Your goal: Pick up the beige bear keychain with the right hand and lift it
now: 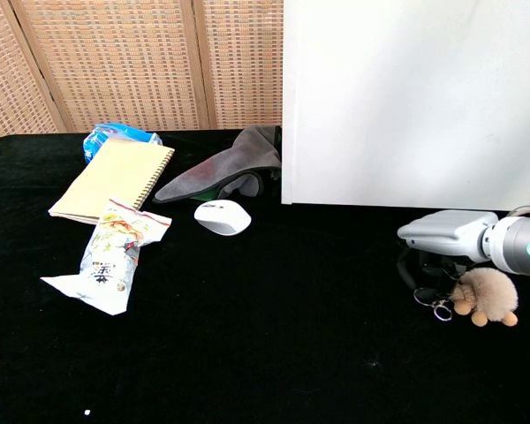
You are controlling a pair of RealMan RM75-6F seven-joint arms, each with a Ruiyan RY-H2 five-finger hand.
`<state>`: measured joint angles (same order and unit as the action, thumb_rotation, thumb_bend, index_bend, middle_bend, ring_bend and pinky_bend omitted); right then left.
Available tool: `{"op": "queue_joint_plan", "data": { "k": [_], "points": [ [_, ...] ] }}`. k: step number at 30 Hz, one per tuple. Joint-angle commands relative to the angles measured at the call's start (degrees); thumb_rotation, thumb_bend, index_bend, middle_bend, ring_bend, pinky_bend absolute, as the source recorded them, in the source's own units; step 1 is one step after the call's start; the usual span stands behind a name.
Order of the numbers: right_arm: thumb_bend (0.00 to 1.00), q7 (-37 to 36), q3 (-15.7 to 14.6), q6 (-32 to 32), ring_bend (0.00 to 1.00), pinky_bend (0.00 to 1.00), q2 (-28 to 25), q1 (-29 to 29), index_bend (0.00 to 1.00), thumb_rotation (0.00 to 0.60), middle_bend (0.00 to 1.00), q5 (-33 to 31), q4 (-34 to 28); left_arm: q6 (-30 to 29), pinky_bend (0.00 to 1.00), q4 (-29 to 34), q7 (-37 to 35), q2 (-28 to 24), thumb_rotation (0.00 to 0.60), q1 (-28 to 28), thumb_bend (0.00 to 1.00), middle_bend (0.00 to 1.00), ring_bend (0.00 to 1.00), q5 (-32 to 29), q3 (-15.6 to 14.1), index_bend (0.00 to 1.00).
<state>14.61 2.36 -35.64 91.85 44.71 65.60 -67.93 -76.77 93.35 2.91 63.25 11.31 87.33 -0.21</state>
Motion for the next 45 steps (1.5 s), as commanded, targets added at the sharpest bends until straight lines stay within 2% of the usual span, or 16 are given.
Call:
{"op": "queue_joint_plan", "data": {
  "k": [1, 6, 10, 14, 25, 34, 40, 45],
  "points": [
    [0.56, 0.03, -0.15, 0.11, 0.94, 1.0, 0.24, 0.03, 0.53, 0.6, 0.95, -0.01, 0.29, 0.01, 0.0, 0.03, -0.04, -0.03, 0.6, 0.01, 0.0, 0.0, 0.0, 0.05, -0.04, 0.0],
    [0.56, 0.2, -0.32, 0.11, 0.94, 1.0, 0.65, 0.1, 0.53, 0.6, 0.95, 0.08, 0.93, -0.08, 0.0, 0.1, -0.2, -0.11, 0.6, 0.01, 0.0, 0.0, 0.0, 0.2, -0.1, 0.0],
    [0.58, -0.2, -0.4, -0.19, 0.94, 1.0, 0.74, 0.02, 0.58, 0.6, 0.95, 0.66, 1.05, -0.13, 0.0, 0.11, -0.41, -0.18, 0.6, 0.02, 0.0, 0.0, 0.0, 0.19, -0.08, 0.0],
    [0.58, -2.51, -0.29, -1.97, 0.94, 1.0, 0.56, -0.58, 0.65, 0.6, 0.95, 3.16, 0.62, 0.04, 0.0, 0.13, -0.52, -0.2, 0.6, 0.09, 0.0, 0.0, 0.0, 0.26, -0.18, 0.0],
    [0.58, -9.33, -0.32, -7.59, 0.94, 1.0, -1.83, -2.08, 0.7, 0.6, 0.95, 10.5, -2.2, -0.65, 0.0, 0.48, -0.86, -0.51, 0.6, -0.15, 0.0, 0.0, 0.0, 1.15, -0.53, 0.0],
    [0.59, -17.83, -0.1, -20.17, 0.94, 1.0, -9.54, -4.98, 0.72, 0.6, 0.95, 20.71, -12.38, -0.95, 0.0, 0.64, -1.83, -0.91, 0.6, -0.19, 0.0, 0.0, 0.0, 2.05, -0.86, 0.0],
    [0.59, -21.76, -0.13, -28.64, 0.95, 1.0, -13.72, -6.84, 0.73, 0.6, 0.96, 26.8, -15.76, -1.15, 0.0, 0.53, -2.79, -1.22, 0.6, -0.21, 0.0, 0.0, 0.0, 2.27, -0.88, 0.0],
    [0.59, -24.72, 1.06, -35.11, 0.95, 1.0, -17.68, -8.22, 0.73, 0.6, 0.96, 29.79, -18.12, -1.28, 0.0, 0.53, -3.3, -1.35, 0.6, -0.22, 0.0, 0.0, 0.0, 2.44, -0.91, 0.0]
  ]
}}
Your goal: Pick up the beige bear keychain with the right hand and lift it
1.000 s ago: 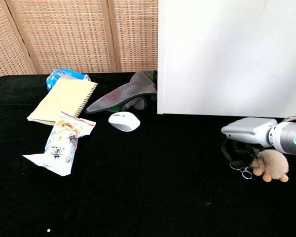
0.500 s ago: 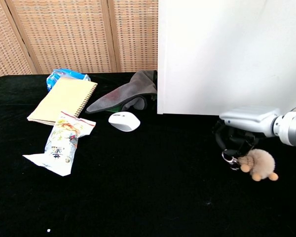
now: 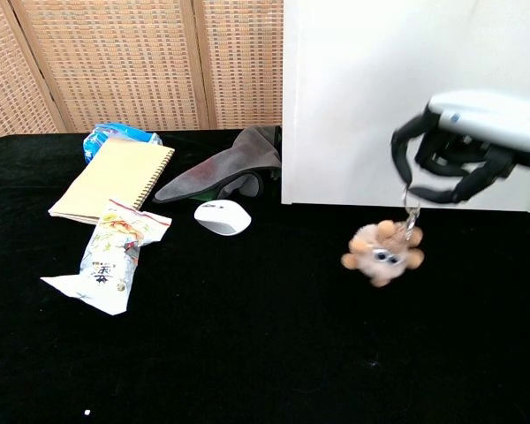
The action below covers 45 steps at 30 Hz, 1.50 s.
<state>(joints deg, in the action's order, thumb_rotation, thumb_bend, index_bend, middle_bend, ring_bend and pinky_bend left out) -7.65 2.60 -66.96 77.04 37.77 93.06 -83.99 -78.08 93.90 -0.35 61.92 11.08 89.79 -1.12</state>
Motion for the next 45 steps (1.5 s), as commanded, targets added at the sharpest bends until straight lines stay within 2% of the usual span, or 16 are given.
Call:
{"op": "queue_joint_plan", "data": {
  "k": [1, 8, 16, 19, 24, 28, 37, 45],
  "points": [
    [0.59, -2.84, 0.97, -4.6, 0.95, 1.0, -3.42, -1.47, 0.73, 0.6, 0.96, 2.73, -2.38, 0.07, 0.0, -0.03, -0.05, 0.0, 0.6, 0.03, 0.0, 0.0, 0.0, -0.04, 0.01, 0.0],
    [0.59, -5.3, 3.2, -14.23, 0.95, 1.0, -6.27, -3.34, 0.74, 0.6, 0.96, 6.88, -2.46, 0.6, 0.0, -0.04, 0.28, 0.2, 0.6, 0.25, 0.0, 0.0, 0.0, -0.1, -0.08, 0.0],
    [0.6, -3.43, 7.58, -23.04, 0.95, 1.0, -7.54, -4.95, 0.74, 0.6, 0.96, 7.69, 2.14, 0.58, 0.0, 0.12, 0.45, 0.2, 0.6, 0.27, 0.0, 0.0, 0.0, -0.21, -0.03, 0.0],
    [0.6, -0.11, 9.15, -26.32, 0.95, 1.0, -7.87, -5.08, 0.74, 0.6, 0.96, 9.11, 5.55, 0.72, 0.0, 0.14, 0.55, 0.21, 0.6, 0.36, 0.0, 0.0, 0.0, -0.24, -0.02, 0.0],
    [0.6, 3.83, 10.54, -26.45, 0.95, 1.0, -8.23, -4.87, 0.75, 0.6, 0.97, 8.25, 7.61, 0.76, 0.0, 0.24, 0.96, 0.34, 0.6, 0.41, 0.0, 0.0, 0.0, -0.17, -0.04, 0.0],
    [0.6, 9.89, 11.29, -25.5, 0.95, 1.0, -7.71, -3.74, 0.75, 0.6, 0.97, 8.65, 9.82, 0.93, 0.0, 0.26, 1.45, 0.56, 0.6, 0.46, 0.0, 0.0, 0.0, -0.27, -0.07, 0.0],
    [0.6, 17.85, 11.43, -23.81, 0.95, 1.0, -6.61, -1.52, 0.75, 0.6, 0.97, 10.53, 10.15, 1.51, 0.0, 0.03, 1.72, 0.79, 0.6, 0.66, 0.0, 0.0, 0.0, -1.01, 0.13, 0.0],
    [0.6, 20.36, 10.55, -21.32, 0.95, 1.0, -6.13, -0.41, 0.75, 0.6, 0.97, 10.56, 11.43, 1.37, 0.0, 0.03, 1.5, 0.66, 0.6, 0.64, 0.0, 0.0, 0.0, -1.08, 0.18, 0.0]
  ]
}}
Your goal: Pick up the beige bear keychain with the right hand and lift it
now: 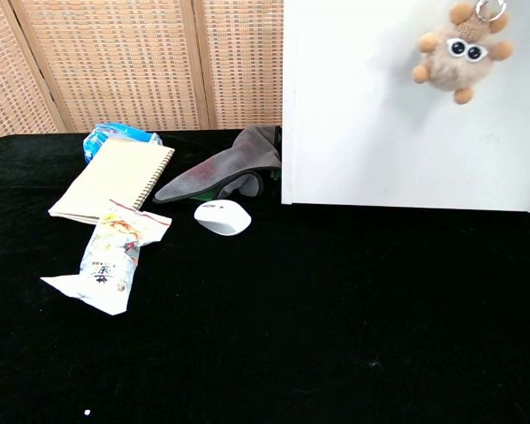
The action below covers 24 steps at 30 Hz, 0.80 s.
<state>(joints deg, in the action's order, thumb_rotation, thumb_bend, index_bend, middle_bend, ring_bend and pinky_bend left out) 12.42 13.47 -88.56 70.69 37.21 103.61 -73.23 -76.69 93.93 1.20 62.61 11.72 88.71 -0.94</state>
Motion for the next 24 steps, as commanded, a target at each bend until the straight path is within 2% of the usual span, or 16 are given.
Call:
{"op": "queue_joint_plan", "data": {
  "k": [1, 15, 24],
  "points": [
    [0.6, 0.31, -0.42, 0.26, 0.95, 1.0, 0.33, 0.17, 0.75, 0.6, 0.97, 0.01, 1.04, -0.02, 0.0, 0.0, -0.08, -0.04, 0.6, -0.01, 0.0, 0.0, 0.0, 0.01, -0.01, 0.0],
    [0.6, 0.28, -0.87, 0.76, 0.95, 1.0, 0.9, 1.15, 0.75, 0.6, 0.97, -0.49, 4.45, -0.17, 0.0, 0.02, -0.39, -0.22, 0.6, -0.02, 0.0, 0.0, 0.0, 0.09, -0.01, 0.0],
    [0.6, 0.96, -0.71, 0.87, 0.95, 1.0, 0.53, 1.59, 0.75, 0.6, 0.97, -1.05, 4.09, -0.19, 0.0, 0.04, -0.34, -0.24, 0.6, 0.0, 0.0, 0.0, 0.0, 0.15, -0.03, 0.0]
  ]
}}
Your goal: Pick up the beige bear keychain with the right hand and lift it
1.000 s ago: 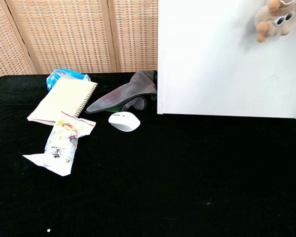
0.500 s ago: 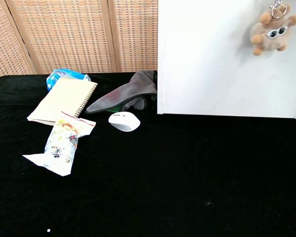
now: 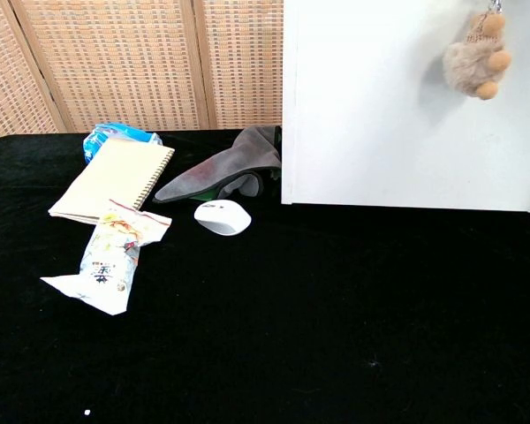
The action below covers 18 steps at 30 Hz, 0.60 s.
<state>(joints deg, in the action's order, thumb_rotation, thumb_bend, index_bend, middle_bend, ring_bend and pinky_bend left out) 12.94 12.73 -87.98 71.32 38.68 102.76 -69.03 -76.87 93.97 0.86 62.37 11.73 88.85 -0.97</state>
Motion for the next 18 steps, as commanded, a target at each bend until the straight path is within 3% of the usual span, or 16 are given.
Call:
{"op": "queue_joint_plan", "data": {
  "k": [1, 18],
  "points": [
    [0.6, 0.81, 0.06, 0.68, 0.95, 1.0, -0.15, 0.3, 0.75, 0.6, 0.97, -0.35, -0.08, -0.06, 0.0, 0.01, -0.07, -0.03, 0.6, -0.02, 0.0, 0.0, 0.0, 0.05, -0.01, 0.0],
    [0.61, 4.09, 0.52, 2.08, 0.95, 1.0, -0.52, 1.14, 0.73, 0.6, 0.96, -1.94, -2.13, -0.2, 0.0, -0.04, -0.22, -0.13, 0.6, -0.04, 0.0, 0.0, 0.0, 0.06, 0.02, 0.0]
  ]
}}
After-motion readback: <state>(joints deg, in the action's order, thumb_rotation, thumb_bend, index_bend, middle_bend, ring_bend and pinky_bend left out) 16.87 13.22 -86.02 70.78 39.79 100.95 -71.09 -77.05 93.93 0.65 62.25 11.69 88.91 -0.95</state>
